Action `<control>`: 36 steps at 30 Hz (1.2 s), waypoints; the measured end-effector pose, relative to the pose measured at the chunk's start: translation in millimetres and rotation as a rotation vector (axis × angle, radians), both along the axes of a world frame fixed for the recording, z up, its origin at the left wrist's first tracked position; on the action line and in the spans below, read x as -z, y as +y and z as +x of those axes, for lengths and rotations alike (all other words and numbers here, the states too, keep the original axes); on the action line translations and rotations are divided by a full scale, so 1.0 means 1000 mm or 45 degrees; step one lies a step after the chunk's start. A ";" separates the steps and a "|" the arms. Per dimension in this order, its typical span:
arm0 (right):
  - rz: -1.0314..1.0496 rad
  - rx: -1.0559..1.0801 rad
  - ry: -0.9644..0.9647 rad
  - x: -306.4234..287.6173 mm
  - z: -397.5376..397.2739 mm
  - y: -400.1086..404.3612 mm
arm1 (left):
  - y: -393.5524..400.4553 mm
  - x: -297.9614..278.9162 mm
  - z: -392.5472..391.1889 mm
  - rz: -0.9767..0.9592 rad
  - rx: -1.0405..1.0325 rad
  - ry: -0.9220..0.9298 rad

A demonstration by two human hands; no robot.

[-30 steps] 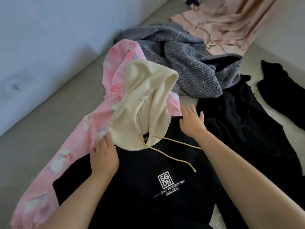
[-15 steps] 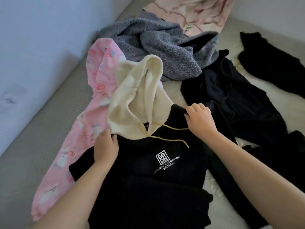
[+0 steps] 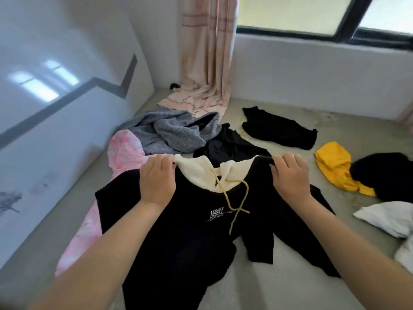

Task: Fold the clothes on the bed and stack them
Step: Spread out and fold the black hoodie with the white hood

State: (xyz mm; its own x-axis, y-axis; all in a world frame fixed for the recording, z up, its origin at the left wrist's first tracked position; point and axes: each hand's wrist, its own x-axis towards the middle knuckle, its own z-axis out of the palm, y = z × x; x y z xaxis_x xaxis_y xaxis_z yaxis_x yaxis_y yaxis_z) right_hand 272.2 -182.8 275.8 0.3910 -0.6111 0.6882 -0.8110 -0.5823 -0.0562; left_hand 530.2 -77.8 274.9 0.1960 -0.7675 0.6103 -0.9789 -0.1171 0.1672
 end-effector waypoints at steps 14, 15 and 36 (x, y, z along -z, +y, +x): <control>-0.550 0.093 -0.435 -0.221 -0.224 0.156 | 0.133 -0.207 -0.204 -0.442 0.004 -0.005; -0.580 0.109 -0.430 -0.226 -0.237 0.173 | 0.146 -0.207 -0.217 -0.438 0.009 0.032; -0.441 0.219 -0.241 -0.126 -0.378 0.274 | 0.222 -0.129 -0.317 -0.474 0.166 -0.300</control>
State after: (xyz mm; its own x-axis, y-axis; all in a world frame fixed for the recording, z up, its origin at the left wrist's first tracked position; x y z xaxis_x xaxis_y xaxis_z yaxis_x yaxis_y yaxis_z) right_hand -105.4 91.6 402.1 0.1510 -0.3765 0.9140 -0.8921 -0.4502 -0.0380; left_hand 212.7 144.6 403.7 -0.0650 -0.4965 0.8656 -0.9979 0.0358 -0.0543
